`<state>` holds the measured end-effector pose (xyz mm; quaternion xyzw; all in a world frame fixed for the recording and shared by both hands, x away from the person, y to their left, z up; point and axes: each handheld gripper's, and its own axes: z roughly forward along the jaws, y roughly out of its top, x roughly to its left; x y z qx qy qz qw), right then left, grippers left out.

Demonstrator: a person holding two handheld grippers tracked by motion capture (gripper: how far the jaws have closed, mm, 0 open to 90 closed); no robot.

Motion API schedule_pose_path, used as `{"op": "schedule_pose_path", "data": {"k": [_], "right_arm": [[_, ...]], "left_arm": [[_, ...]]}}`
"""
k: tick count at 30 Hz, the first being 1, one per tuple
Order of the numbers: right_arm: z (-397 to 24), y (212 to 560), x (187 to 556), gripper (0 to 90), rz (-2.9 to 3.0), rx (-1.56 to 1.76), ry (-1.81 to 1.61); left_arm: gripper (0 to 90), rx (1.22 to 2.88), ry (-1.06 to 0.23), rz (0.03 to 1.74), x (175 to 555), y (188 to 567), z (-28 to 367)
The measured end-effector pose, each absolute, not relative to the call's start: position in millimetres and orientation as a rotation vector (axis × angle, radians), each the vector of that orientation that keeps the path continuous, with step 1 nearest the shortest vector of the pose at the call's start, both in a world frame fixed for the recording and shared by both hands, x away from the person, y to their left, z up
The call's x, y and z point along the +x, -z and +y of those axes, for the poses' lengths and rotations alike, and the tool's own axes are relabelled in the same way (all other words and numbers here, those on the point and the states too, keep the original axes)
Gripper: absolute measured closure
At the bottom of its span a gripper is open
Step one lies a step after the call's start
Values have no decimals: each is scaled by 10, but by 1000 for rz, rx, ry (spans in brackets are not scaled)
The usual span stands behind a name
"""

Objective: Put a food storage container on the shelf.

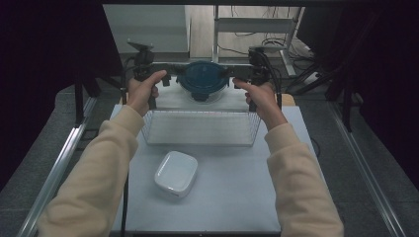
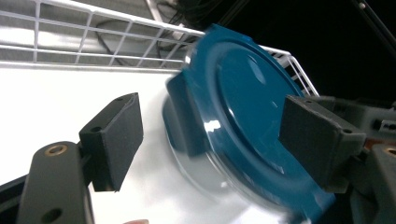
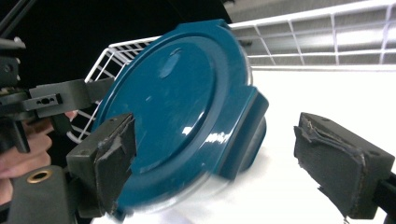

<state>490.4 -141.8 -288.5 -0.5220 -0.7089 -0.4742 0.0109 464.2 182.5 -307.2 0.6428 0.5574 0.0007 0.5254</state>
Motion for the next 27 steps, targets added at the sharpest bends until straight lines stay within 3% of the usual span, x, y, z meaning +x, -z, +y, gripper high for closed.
{"op": "schedule_pose_path", "data": {"k": [15, 22, 27], "right_arm": [[-1690, 2908, 3996, 159, -2484, -1331, 1642], [-1763, 3192, 3502, 173, -2626, -1266, 1637], [-1824, 3505, 3278, 181, -2656, -1266, 1593]], "left_arm": [[228, 1642, -129, 1156, 3595, 3246, 1916], [253, 1738, -223, 1083, 3068, 3485, 1905], [271, 1778, -215, 1075, 2843, 3733, 1893]]}}
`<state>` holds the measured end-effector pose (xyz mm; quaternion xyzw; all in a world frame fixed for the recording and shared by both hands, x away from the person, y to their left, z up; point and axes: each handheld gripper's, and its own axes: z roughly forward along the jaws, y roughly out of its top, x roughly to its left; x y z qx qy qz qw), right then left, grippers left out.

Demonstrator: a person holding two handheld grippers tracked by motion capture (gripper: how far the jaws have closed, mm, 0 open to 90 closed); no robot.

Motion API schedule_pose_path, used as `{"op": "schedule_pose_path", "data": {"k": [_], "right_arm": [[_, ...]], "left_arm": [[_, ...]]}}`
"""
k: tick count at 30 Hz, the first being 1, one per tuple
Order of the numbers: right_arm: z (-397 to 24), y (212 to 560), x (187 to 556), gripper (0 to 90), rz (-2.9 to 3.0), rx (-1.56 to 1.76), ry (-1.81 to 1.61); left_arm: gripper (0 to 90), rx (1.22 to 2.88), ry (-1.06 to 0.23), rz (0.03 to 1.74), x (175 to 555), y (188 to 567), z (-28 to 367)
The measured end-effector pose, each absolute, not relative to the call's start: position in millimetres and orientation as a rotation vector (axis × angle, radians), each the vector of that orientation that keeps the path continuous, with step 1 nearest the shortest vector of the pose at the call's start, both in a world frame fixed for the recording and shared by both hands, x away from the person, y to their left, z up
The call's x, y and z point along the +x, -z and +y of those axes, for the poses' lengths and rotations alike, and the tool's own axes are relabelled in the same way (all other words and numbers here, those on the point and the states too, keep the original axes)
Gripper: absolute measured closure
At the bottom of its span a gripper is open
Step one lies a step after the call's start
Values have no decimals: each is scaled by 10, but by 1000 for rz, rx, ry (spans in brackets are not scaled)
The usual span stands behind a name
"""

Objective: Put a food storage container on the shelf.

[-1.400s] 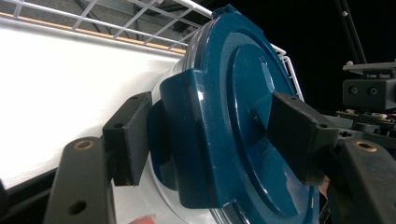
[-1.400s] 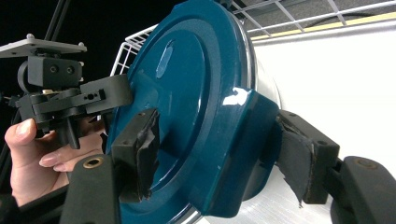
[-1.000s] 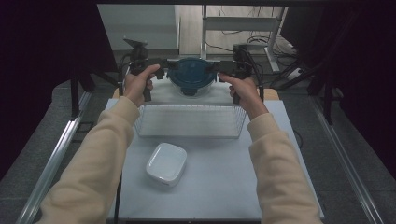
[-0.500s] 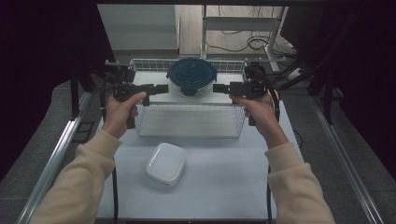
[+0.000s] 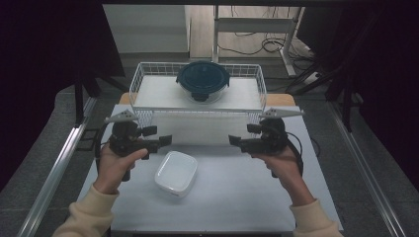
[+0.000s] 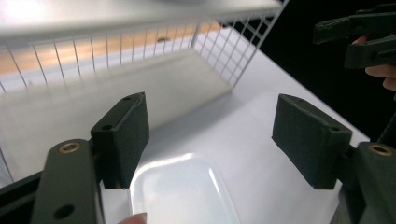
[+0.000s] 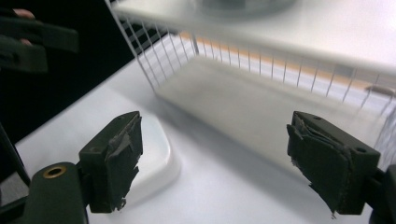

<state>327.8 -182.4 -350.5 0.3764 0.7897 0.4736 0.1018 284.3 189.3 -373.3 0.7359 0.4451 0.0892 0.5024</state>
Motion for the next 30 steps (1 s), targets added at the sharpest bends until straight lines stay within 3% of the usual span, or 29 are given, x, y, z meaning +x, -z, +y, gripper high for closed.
{"op": "schedule_pose_path", "data": {"k": [11, 16, 30], "right_arm": [[-2099, 4052, 2869, 194, 2335, 1204, -1380], [-2184, 4238, 2783, 200, 2345, 1251, -1372], [-2252, 4439, 2784, 203, 2372, 1252, -1303]], "left_arm": [[271, 1861, -211, 1129, 2587, 4175, 1887], [273, 1814, -157, 1164, 2512, 4339, 1968], [270, 1865, -172, 1209, 2458, 4552, 2048]]}}
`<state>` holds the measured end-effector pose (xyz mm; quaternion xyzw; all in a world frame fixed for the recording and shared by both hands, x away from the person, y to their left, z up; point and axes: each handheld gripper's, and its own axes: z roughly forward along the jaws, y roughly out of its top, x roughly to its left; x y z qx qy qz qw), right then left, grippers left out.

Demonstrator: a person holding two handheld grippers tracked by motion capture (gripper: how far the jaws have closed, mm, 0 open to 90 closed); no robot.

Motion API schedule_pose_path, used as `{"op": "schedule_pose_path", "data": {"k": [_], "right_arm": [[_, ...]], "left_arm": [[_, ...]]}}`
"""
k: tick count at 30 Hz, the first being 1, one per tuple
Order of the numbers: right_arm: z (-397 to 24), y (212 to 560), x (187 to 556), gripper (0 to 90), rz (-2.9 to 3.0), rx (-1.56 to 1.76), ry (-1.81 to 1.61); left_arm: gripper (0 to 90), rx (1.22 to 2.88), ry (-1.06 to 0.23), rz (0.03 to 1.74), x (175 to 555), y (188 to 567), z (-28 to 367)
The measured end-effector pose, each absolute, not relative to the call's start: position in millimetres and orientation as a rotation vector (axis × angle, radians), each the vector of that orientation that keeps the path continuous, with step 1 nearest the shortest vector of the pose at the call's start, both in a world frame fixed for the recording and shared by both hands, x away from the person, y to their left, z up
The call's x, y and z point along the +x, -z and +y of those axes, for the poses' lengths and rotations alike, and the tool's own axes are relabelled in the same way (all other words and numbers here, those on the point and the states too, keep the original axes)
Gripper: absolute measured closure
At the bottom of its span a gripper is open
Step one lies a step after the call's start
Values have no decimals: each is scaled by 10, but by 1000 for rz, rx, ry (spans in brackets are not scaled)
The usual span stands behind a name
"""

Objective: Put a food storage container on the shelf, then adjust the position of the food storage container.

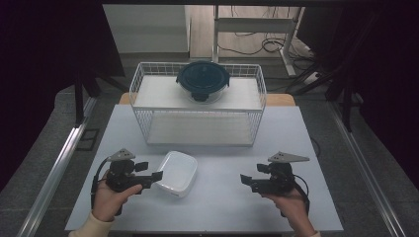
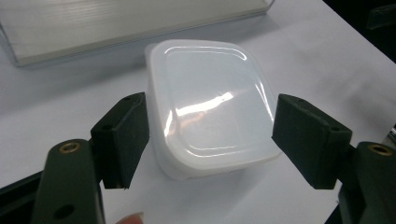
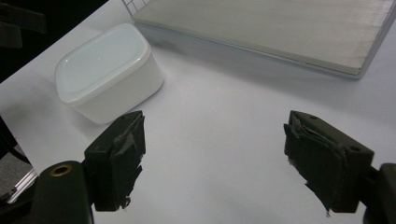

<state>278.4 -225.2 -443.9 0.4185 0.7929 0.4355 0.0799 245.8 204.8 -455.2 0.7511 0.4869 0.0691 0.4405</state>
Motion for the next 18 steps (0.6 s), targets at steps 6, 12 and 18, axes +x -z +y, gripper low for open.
{"op": "schedule_pose_path", "data": {"k": [6, 12, 18], "right_arm": [[-2263, 4433, 2777, 203, 2365, 1258, -1299], [-2275, 4422, 2782, 203, 2362, 1259, -1293], [-2317, 4429, 2807, 203, 2355, 1279, -1287]], "left_arm": [[269, 1868, -180, 1195, 2422, 4524, 2018], [276, 1887, -142, 1129, 2410, 4483, 1899], [310, 1934, -89, 1079, 2406, 4491, 1655]]}}
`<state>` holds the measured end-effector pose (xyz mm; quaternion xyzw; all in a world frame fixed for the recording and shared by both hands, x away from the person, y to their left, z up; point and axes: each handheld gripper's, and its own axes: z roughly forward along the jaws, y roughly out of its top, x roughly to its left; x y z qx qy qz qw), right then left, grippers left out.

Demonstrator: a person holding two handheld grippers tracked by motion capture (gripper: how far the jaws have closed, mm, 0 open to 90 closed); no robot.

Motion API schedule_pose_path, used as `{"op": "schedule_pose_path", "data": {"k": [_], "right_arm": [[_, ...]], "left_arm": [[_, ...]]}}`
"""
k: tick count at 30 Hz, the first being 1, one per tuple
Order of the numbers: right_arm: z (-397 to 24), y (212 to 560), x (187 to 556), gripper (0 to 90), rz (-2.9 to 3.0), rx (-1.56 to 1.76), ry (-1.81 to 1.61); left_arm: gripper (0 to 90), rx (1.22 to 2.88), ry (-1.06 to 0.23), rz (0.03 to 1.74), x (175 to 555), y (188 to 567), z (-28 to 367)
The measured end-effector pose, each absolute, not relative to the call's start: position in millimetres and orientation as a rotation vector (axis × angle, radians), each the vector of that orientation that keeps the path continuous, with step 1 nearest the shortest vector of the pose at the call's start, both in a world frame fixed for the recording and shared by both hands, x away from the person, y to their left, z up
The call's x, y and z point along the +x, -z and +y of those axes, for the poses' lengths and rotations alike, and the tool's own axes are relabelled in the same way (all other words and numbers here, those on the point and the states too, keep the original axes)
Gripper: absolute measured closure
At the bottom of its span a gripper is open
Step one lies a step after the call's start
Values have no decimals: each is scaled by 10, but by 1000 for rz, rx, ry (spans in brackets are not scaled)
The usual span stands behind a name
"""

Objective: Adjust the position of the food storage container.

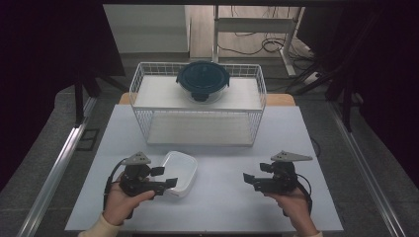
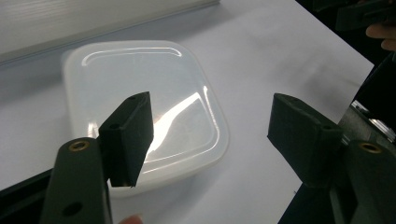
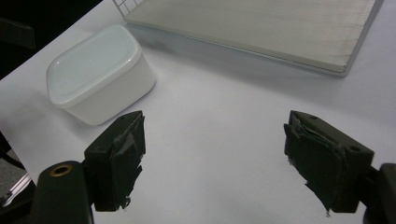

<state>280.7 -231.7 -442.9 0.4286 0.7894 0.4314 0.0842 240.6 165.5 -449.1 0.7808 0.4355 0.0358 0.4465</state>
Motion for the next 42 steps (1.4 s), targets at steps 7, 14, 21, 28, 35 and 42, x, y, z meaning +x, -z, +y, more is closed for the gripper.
{"op": "schedule_pose_path", "data": {"k": [7, 14, 21, 28, 35, 42], "right_arm": [[-2312, 4432, 2804, 203, 2362, 1273, -1286], [-2326, 4444, 2813, 203, 2359, 1284, -1284], [-2311, 4457, 2814, 203, 2365, 1286, -1278], [-2320, 4477, 2825, 203, 2365, 1294, -1269], [-2320, 4487, 2829, 203, 2366, 1298, -1262], [-2326, 4507, 2838, 203, 2367, 1308, -1252]], "left_arm": [[352, 1984, -78, 1046, 2399, 4491, 1415], [483, 2029, -56, 1017, 2412, 4527, 1221], [734, 2095, -23, 998, 2442, 4633, 1047], [880, 2188, -8, 981, 2444, 4756, 865], [900, 2266, -76, 1020, 2465, 4845, 778], [900, 2276, -83, 1052, 2500, 4902, 836]]}}
